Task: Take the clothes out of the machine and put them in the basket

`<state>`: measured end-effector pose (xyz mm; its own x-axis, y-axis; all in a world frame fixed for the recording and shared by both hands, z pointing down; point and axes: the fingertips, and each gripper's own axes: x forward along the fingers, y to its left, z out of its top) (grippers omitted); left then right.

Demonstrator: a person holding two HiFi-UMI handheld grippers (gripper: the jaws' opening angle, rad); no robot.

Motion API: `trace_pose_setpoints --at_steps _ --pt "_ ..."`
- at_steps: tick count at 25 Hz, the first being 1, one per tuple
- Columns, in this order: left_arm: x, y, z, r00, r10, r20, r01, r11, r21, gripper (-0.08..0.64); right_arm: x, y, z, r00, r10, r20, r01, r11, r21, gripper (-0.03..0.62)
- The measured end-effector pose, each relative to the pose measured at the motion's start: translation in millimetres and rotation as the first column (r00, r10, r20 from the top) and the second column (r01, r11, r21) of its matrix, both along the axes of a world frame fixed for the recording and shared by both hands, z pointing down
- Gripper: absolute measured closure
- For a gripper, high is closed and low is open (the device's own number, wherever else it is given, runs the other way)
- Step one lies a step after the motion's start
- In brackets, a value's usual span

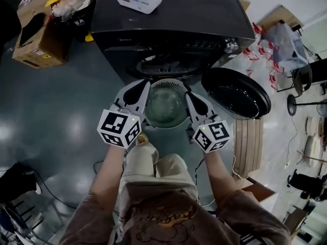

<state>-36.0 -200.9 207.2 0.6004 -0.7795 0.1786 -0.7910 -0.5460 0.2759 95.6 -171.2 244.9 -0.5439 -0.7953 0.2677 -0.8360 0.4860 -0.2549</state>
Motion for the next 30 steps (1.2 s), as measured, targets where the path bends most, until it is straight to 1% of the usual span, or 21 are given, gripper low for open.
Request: trace_pose_setpoints --at_steps 3,6,9,11,13,17,20,24,27,30 --pt "-0.3 -13.9 54.7 1.0 -0.008 -0.01 0.008 1.0 -0.005 0.555 1.7 -14.6 54.3 1.0 -0.002 -0.005 0.002 1.0 0.001 0.594" --pt "-3.2 -23.0 107.6 1.0 -0.023 0.002 0.023 1.0 0.001 0.555 5.6 -29.7 103.6 1.0 0.002 -0.016 -0.002 1.0 0.018 0.595" --pt "-3.7 -28.9 158.5 1.0 -0.009 -0.001 0.009 1.0 -0.013 0.555 9.0 -43.2 146.4 1.0 0.015 -0.004 -0.015 0.999 0.038 0.594" --pt "-2.0 -33.3 183.6 1.0 -0.001 -0.011 0.001 1.0 -0.009 0.555 10.1 -50.5 170.6 1.0 0.018 0.007 -0.018 0.998 0.052 0.594" --pt "0.9 -36.7 201.3 1.0 0.001 -0.021 -0.001 1.0 0.014 0.555 10.1 -54.8 192.2 1.0 0.012 0.004 -0.012 0.997 0.071 0.594" --pt "6.1 -37.2 223.5 1.0 0.004 -0.027 -0.002 0.997 0.074 0.555 7.7 -56.2 224.0 1.0 -0.008 -0.011 0.01 0.993 0.119 0.594" --pt "8.6 -34.4 233.8 0.999 -0.015 -0.035 0.018 0.994 0.104 0.555 11.1 -55.0 238.8 1.0 -0.004 -0.018 0.006 0.989 0.149 0.595" --pt "12.7 -28.5 237.6 0.997 -0.041 -0.058 0.049 0.989 0.139 0.555 9.9 -50.5 248.2 1.0 -0.021 -0.022 0.024 0.984 0.179 0.594" --pt "14.2 -22.4 237.3 0.998 -0.052 -0.048 0.059 0.985 0.161 0.555 4.6 -44.7 250.3 0.998 -0.052 -0.024 0.056 0.979 0.196 0.594" --pt "16.8 -13.7 242.0 0.998 -0.059 -0.037 0.064 0.984 0.165 0.555 8.7 -38.4 254.9 0.998 -0.06 -0.031 0.064 0.979 0.194 0.594"
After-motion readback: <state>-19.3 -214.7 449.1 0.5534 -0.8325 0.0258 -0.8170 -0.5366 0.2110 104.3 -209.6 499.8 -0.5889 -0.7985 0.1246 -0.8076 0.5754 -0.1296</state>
